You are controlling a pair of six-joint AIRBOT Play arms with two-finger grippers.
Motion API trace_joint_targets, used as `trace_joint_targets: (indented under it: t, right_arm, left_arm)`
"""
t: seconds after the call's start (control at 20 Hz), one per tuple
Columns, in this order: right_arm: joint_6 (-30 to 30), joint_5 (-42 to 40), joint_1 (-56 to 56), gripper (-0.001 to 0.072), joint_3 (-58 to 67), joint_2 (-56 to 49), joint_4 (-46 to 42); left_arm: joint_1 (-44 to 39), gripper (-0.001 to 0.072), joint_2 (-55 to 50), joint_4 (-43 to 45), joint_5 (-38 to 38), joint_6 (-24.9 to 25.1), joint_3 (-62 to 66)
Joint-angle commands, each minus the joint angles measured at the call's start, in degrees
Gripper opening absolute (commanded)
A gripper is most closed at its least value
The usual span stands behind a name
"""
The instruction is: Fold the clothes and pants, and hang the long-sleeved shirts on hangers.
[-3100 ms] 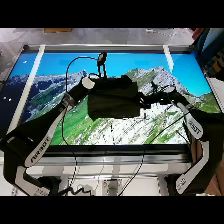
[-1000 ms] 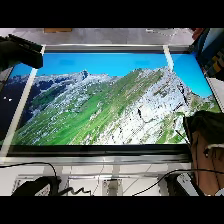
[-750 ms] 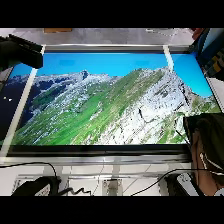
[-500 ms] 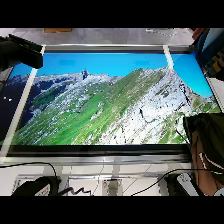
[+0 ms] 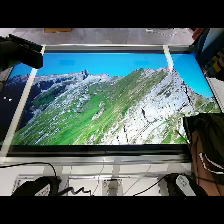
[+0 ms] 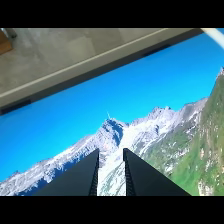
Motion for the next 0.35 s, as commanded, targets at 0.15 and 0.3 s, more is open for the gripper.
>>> trace_joint_targets:
  t: [0.15,0.3]
  right_arm:
    - [-11.43,-4.76,26.67,0.0043,0.00,2.01,2.27]
    - [-11.43,-5.22,33.24,0.0043,0.00,1.84,2.36]
  left_arm:
    - [0.04,0.0181,0.04,0.02,0.00,0.02,0.00]
    - [0.04,0.0180,0.04,0.02,0.00,0.02,0.00]
